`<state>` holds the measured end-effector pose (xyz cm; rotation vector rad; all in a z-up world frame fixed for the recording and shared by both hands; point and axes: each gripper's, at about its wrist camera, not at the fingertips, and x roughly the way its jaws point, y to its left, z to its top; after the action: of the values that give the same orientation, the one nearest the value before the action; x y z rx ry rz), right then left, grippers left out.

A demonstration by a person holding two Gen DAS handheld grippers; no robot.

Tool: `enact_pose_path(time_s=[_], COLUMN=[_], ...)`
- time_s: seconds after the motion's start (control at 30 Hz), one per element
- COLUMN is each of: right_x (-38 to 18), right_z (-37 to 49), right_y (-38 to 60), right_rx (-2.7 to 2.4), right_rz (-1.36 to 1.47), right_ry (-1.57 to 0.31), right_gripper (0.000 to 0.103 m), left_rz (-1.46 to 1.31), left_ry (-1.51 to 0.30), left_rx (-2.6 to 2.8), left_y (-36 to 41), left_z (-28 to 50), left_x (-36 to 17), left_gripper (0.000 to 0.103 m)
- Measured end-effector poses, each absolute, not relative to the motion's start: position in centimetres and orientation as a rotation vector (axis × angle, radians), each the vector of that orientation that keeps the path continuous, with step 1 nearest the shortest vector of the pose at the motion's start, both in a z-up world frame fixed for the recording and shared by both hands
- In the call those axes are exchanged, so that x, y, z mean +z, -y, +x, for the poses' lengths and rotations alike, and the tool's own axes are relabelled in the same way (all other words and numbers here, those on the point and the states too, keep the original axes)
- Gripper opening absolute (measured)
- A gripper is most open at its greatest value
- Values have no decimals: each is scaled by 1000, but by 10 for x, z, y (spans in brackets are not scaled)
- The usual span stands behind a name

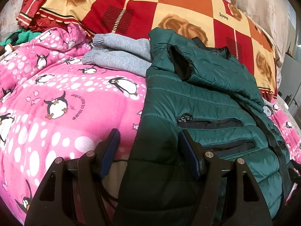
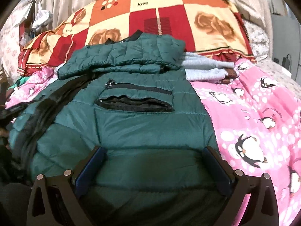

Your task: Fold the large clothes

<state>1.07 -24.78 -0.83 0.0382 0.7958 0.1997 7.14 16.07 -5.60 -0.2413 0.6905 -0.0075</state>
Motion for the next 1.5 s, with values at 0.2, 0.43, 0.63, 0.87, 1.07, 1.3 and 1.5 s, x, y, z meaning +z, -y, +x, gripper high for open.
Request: enact_pose_path(time_s=[0.2,0.43,0.63,0.87,1.07,1.3,1.5], right_x=[2,-19,-7,-15,-29,-25,-22], right_z=[-16,-24,-8,16,18,17,11], right_y=[303,318,308,297,310,293,296], right_rx=[105,104,231,426,449,363,393], right_rz=[96,126,234,357,503,343,380], right_ry=[-803,-897,-844,-835,-789,-834,-800], right_gripper=[101,101,101,103,79,73,41], left_rz=[-258,-261,-270,-271,-271,-277,-414], left_ry=[-679,-675,-666,-664,-664,-767,-742], left_rx=[-16,-17,-22,-23,-23,-94,-151], left_y=[-163,-163,-163,-164,-164,-176,-236], left_z=[70,69,67,66,66,72,48], left_x=[-56,-55,-55,-55,-55,-40,-25], left_gripper=[66,66,65,65,65,65,75])
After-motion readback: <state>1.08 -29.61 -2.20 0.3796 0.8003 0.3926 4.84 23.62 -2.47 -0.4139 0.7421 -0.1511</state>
